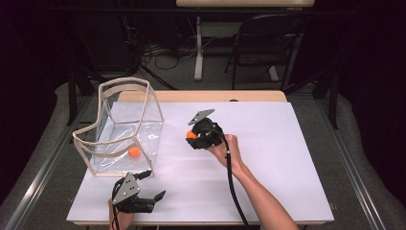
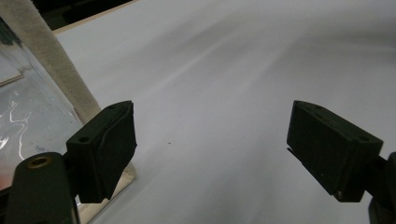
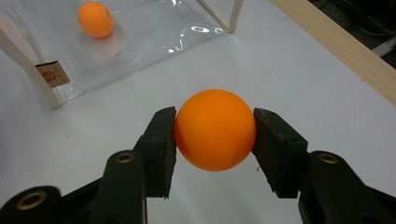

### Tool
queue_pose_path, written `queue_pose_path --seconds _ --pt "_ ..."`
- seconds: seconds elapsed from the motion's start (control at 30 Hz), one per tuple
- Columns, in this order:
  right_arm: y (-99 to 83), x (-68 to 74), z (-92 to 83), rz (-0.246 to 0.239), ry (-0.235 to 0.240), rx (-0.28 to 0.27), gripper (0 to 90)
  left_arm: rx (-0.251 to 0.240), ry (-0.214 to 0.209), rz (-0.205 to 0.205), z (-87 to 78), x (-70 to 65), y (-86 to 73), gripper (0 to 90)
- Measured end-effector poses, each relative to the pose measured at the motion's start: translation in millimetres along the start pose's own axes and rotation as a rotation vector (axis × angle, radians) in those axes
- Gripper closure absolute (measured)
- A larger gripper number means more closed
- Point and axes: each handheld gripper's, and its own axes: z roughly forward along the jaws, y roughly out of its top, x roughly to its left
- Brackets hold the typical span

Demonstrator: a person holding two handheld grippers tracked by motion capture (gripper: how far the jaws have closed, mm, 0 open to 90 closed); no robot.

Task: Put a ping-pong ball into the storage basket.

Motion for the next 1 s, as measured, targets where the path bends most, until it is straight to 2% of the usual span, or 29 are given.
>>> queue_pose_path --seconds 1.0 --pt "23.1 -3.2 -9.4 -0.015 0.006 -0.007 51.0 0.0 0.004 0.006 -0.9 0.1 0.5 15.7"
